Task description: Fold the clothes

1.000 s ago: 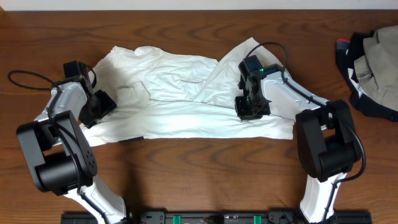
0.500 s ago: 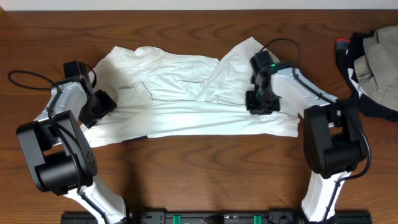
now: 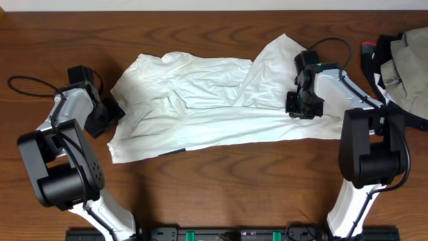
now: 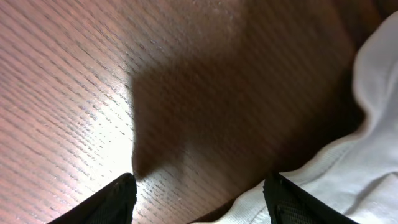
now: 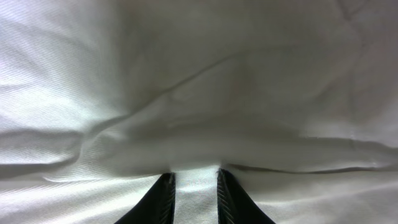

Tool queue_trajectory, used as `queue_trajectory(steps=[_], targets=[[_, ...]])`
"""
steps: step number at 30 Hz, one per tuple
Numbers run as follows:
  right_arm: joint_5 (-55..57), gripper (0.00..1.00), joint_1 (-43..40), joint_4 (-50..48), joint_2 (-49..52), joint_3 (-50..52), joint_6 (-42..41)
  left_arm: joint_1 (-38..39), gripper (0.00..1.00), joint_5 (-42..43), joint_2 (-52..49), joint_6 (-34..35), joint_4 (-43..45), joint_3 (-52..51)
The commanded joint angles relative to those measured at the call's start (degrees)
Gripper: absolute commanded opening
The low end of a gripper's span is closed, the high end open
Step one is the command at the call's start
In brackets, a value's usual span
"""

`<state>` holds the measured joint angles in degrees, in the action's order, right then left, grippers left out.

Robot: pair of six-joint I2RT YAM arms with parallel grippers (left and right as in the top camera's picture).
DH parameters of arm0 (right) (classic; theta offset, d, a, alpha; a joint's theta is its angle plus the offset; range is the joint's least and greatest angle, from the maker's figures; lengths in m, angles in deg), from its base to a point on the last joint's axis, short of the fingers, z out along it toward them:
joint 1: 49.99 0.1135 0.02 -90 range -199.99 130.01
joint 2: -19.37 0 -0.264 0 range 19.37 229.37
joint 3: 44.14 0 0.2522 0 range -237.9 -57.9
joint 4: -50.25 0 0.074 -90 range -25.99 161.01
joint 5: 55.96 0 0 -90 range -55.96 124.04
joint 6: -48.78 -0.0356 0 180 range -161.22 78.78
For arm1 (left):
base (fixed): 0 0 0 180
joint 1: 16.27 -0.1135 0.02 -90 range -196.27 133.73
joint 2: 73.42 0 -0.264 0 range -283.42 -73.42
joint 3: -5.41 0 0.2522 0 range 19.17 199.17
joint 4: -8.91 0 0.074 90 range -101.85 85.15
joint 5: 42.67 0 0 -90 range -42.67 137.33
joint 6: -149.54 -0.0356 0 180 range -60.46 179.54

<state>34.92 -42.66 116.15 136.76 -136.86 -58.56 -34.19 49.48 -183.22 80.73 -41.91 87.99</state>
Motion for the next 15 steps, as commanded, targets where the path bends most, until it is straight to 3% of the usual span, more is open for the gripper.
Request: queue_trajectory(steps=[1, 4, 9, 10, 12, 14, 15], targets=[[4.3, 0.21, -0.5, 0.3, 2.8, 0.9, 0.7, -0.3, 0.68, 1.2, 4.3, 0.5, -0.2, -0.2], [4.3, 0.21, -0.4, 1.6, 2.4, 0.4, 0.7, -0.3, 0.68, 3.1, 8.0, 0.5, -0.1, -0.2], [4.3, 0.32, -0.4, 5.6, -0.3, -3.6, 0.7, 0.8, 0.68, 7.8, 15.8, 0.5, 1.5, -0.2], [4.3, 0.41, -0.4, 6.3, -1.0, -4.9, 0.7, 1.2, 0.68, 9.3, 17.3, 0.5, 2.5, -0.2], [4.1, 0.85, -0.4, 7.8, -2.2, -8.3, 0.8, 2.9, 0.68, 14.0, 20.3, 1.0, 5.3, -0.2], [2.5, 0.99, -0.4, 9.4, -2.9, -13.0, 2.3, 4.9, 0.68, 16.4, 21.9, 4.6, 6.8, 0.2], [1.8, 0.99, -0.4, 10.0, -3.0, -14.9, 2.6, 6.2, 0.68, 17.4, 22.3, 6.0, 6.9, 0.8]])
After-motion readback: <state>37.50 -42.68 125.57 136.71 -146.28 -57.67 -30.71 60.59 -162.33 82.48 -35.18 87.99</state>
